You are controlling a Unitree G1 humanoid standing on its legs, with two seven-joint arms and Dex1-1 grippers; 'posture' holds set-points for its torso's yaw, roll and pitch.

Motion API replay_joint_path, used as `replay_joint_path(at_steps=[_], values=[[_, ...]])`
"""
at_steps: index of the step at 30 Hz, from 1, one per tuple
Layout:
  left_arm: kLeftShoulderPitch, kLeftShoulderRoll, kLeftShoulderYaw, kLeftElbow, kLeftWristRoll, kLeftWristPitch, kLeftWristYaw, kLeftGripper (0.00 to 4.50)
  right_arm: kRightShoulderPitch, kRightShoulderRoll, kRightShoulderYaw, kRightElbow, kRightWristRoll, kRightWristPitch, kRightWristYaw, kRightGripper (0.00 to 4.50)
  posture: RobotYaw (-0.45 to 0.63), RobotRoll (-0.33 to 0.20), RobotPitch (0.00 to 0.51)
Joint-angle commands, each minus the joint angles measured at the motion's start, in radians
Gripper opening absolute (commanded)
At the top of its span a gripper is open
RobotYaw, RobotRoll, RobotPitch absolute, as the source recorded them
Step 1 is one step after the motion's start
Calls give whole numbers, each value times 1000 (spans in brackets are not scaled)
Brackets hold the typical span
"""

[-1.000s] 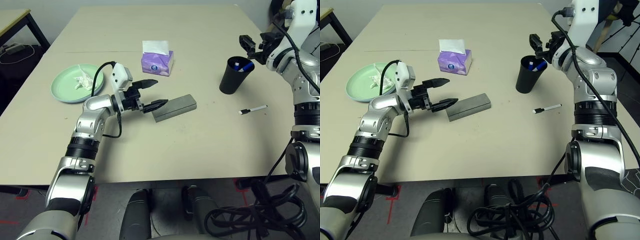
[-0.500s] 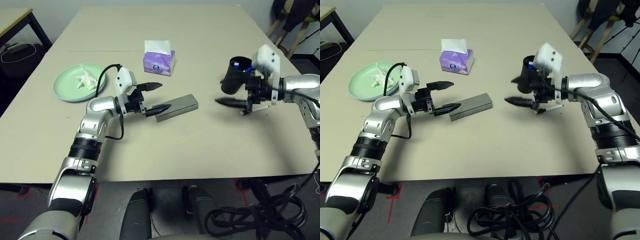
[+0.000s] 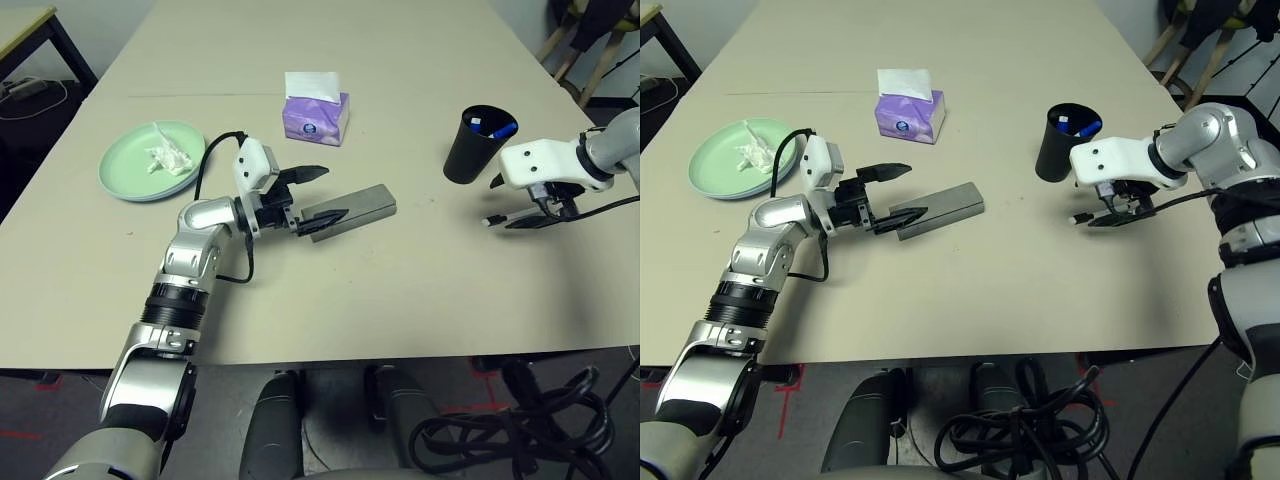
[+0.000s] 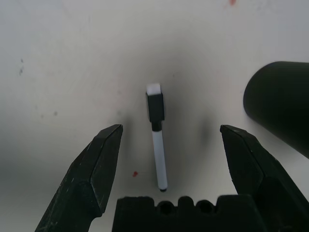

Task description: Organize and tidy the items on the table.

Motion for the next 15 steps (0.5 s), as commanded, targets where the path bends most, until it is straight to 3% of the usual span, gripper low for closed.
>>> replay_joint_path(at_steps=[1, 15], values=[[36, 10, 4, -53, -13, 27, 9, 4500, -31, 1, 25, 55, -66, -70, -28, 4450, 62, 0, 240], [50, 28, 17, -118, -21, 67, 30, 4500, -40, 41, 22, 120, -149, -145, -44, 4450, 82, 0, 283]])
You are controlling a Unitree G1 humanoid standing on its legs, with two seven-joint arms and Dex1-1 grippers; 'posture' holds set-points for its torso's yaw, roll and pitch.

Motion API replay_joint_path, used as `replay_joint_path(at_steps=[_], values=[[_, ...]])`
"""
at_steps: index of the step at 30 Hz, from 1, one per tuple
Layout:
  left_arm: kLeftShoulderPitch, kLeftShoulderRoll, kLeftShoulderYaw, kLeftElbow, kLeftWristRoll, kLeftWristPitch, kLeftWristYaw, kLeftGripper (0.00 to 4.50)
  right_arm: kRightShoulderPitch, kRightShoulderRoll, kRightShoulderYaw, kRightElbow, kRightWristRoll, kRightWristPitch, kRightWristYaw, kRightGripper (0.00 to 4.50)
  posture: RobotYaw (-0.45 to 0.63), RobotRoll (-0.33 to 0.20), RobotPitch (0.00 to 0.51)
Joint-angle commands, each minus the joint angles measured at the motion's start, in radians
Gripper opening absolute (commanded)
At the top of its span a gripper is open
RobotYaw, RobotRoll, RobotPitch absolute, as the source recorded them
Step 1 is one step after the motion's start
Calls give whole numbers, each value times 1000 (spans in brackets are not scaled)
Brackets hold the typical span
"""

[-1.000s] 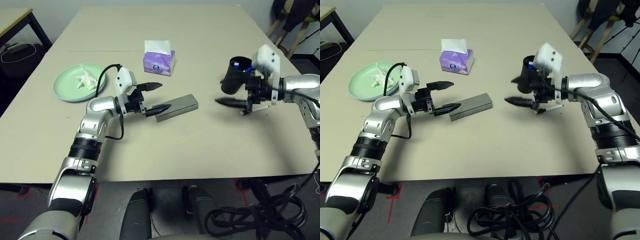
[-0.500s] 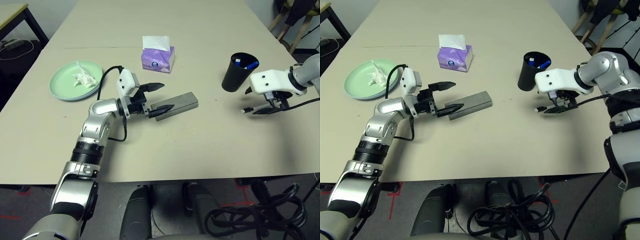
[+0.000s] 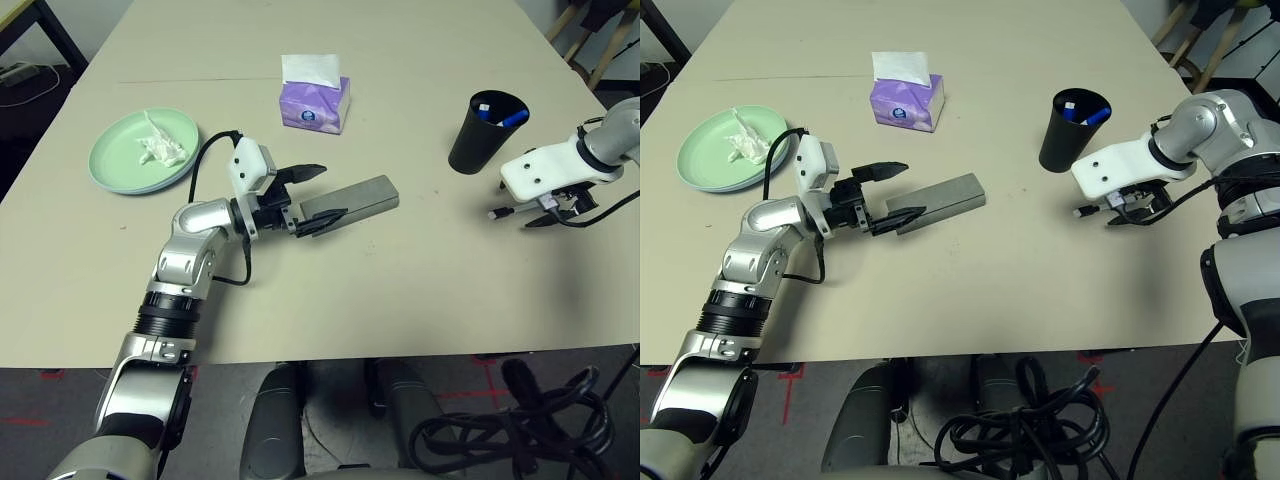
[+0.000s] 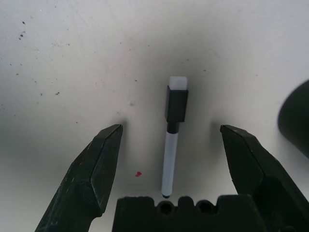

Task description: Organize and tidy the items on the table.

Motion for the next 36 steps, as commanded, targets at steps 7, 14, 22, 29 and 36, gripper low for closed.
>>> replay_joint_path(at_steps=[7, 14, 22, 29, 36], values=[[26, 20, 0, -64, -20, 30, 4, 4500, 14, 22, 13, 38, -55, -25, -76, 4450, 96, 0, 288], [33, 24, 0, -78, -21, 37, 9, 4500, 4, 23, 4, 52, -57, -2, -22, 2812, 100, 0, 276], [12, 19, -5, -50, -13, 19, 6, 4500, -39, 16, -39, 48, -9, 46, 74, 403, 77, 0, 232], [-31, 15, -9, 13, -7, -7, -10, 4500, -57, 33, -148, 36, 160, 189, 213, 403, 54, 0, 190], [-55, 22, -11, 78, -5, -37, -51, 4500, -1, 20, -139, -148, 551, 501, 228, 403, 24, 0, 154]])
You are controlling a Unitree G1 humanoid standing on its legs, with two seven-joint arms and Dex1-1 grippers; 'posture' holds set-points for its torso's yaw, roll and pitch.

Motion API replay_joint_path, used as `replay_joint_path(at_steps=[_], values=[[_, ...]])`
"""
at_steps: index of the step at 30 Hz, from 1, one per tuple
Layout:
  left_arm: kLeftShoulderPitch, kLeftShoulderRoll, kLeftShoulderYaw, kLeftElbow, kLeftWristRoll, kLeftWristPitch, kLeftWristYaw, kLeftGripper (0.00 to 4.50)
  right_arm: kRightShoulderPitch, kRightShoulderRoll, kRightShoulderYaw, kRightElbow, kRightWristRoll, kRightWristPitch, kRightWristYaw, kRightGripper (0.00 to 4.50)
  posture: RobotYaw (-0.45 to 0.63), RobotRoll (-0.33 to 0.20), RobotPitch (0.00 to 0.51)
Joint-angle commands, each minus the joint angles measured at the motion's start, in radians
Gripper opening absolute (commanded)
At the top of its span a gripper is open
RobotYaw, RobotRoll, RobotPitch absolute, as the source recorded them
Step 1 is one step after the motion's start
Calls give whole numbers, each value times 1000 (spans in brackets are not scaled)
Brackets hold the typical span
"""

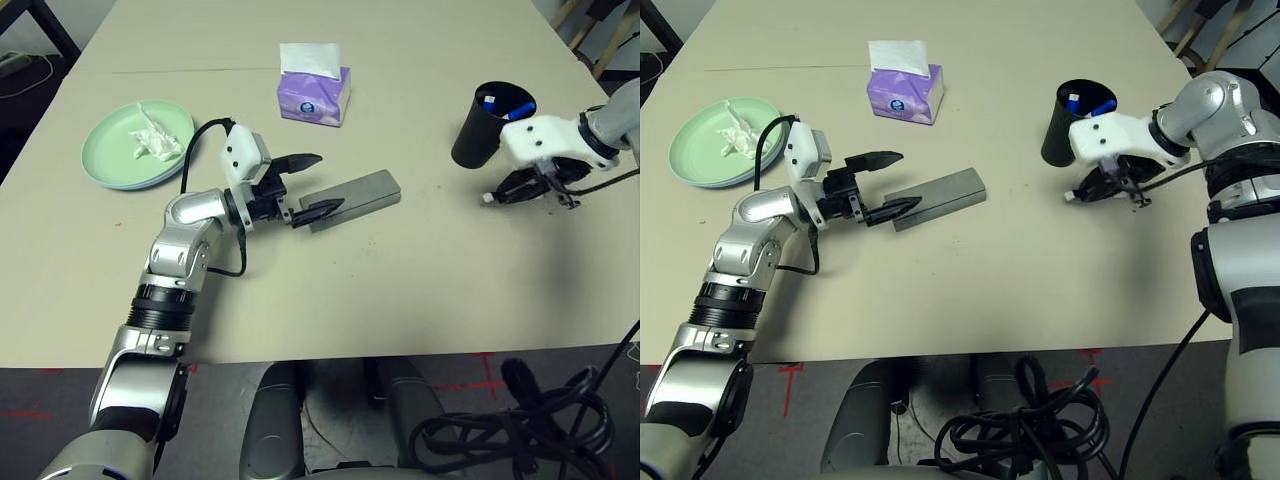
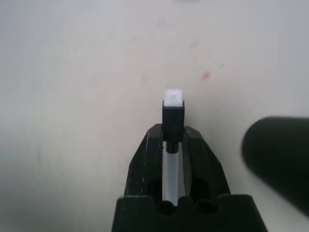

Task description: Organize and tidy the items on the table.

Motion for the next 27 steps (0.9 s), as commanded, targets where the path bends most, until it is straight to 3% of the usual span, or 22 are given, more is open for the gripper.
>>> replay_joint_path(at_steps=[1, 3, 11, 21, 27], values=[[-3, 6, -9, 29, 5, -20, -31, 4500, 52, -40, 2, -156, 213, 177, 10, 403, 20, 0, 146], [-4, 8, -7, 48, 5, -29, -43, 4500, 90, -58, -26, -242, 287, 249, 10, 403, 5, 0, 137], [-12, 5, -7, 126, 17, -59, -59, 4500, 194, -22, -245, -404, 401, 450, -67, 403, -8, 0, 113], [-35, 16, -1, 144, 18, -63, -62, 4500, 272, 123, -529, -507, 523, 502, -451, 403, -2, 0, 93], [-49, 21, -2, 157, 20, -66, -65, 4500, 287, 199, -597, -520, 501, 529, -744, 403, -2, 0, 93]])
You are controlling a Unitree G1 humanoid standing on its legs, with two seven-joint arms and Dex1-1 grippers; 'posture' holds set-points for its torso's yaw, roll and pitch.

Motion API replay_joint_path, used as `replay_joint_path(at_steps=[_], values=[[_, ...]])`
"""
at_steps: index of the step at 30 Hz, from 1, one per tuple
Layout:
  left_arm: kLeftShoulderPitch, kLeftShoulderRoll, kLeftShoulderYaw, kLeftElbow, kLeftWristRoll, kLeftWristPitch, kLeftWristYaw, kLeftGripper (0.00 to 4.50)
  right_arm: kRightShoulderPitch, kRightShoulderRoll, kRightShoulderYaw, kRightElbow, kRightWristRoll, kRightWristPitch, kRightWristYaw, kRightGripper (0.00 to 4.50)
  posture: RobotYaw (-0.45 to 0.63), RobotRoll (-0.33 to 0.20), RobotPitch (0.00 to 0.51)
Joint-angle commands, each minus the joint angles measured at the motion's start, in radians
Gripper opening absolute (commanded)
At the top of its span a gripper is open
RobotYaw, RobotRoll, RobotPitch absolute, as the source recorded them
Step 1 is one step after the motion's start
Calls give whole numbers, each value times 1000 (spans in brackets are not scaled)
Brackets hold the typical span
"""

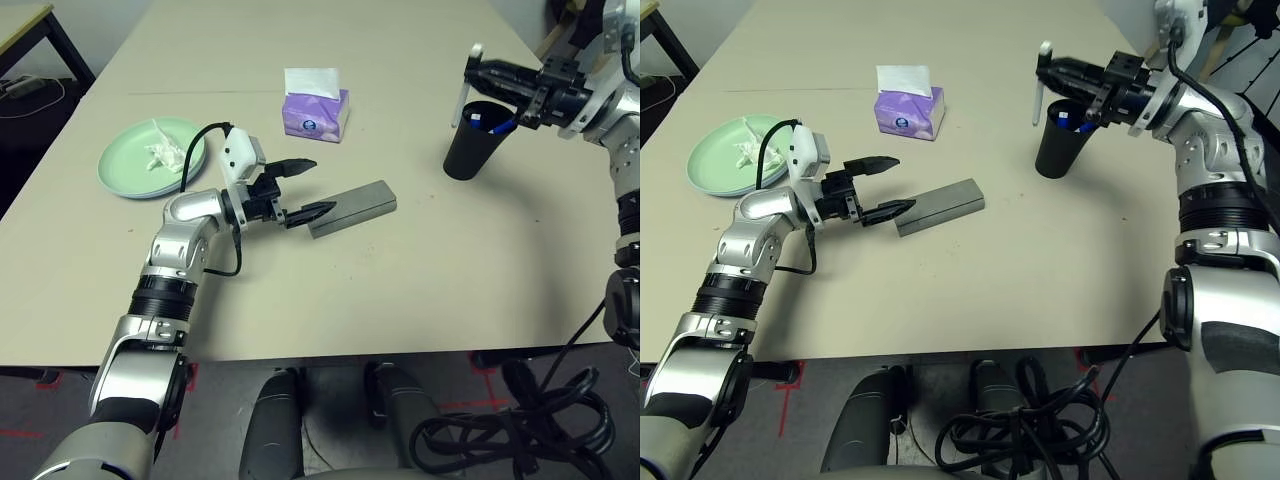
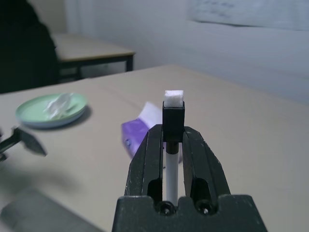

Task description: Organize and tidy the items on the table.

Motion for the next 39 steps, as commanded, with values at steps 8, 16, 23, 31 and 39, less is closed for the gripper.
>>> replay_joint_path(at_steps=[8, 16, 23, 31, 39], values=[[-15, 11, -5, 12, 15, -7, -18, 4500, 12, 62, -47, -50, -69, 98, -456, 403, -8, 0, 92], [-18, 12, -5, 11, 18, -4, -21, 4500, 43, 84, -11, -163, -123, 260, -644, 403, -13, 0, 95], [-17, 16, -5, 5, 18, 2, -27, 4500, 80, 104, 3, -268, -131, 352, -681, 403, -10, 0, 99], [-19, 18, -7, 10, 19, 1, -28, 4500, 92, 100, -3, -323, -131, 397, -691, 403, -16, 0, 102], [-23, 13, -8, 16, 21, -2, -27, 4500, 99, 98, -6, -346, -129, 419, -696, 403, -21, 0, 103]])
